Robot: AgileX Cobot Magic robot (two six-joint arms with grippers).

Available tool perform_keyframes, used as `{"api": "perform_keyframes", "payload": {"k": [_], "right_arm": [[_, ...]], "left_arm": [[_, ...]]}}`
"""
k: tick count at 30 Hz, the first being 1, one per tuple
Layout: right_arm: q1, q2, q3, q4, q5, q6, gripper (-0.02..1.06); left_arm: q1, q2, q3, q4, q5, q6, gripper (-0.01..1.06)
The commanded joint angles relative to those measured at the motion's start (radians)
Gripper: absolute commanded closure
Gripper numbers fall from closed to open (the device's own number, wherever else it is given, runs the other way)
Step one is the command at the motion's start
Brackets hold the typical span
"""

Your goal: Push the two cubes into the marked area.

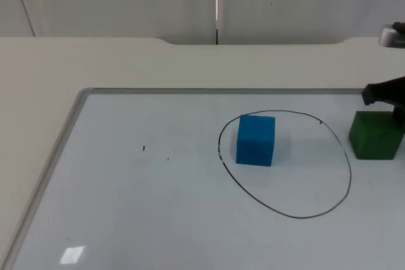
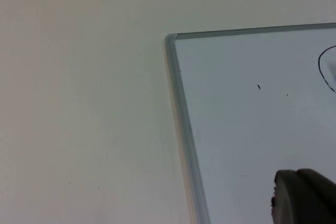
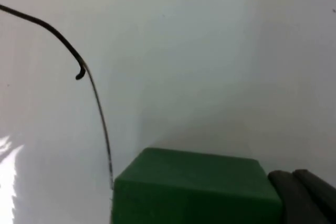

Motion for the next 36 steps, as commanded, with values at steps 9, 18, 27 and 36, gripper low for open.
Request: {"api": "perform_keyframes", "payload": {"k": [9,18,27,36], "right_arm": [[0.05,-0.001,-0.004,0.006,-0.018,0.003,1.04],[0.061,-0.001,-0.004,0.013,-0.014,0.003,1.04],[0.07,-0.001,-0.004,0.032,0.013,0.003,1.04],[0.119,-0.001,-0.001,0.038,0.002,0.029,1.04]], "left_arm": [[0.002,-0.004,0.006,-0.006,-0.014,0.0,1.05],[0.002,-0.004,0.006,-0.006,-0.014,0.0,1.05],[0.002,-0.004,0.006,-0.006,-0.014,0.0,1.05],[0.002,-0.004,0.006,-0.006,-0.014,0.0,1.05]]}}
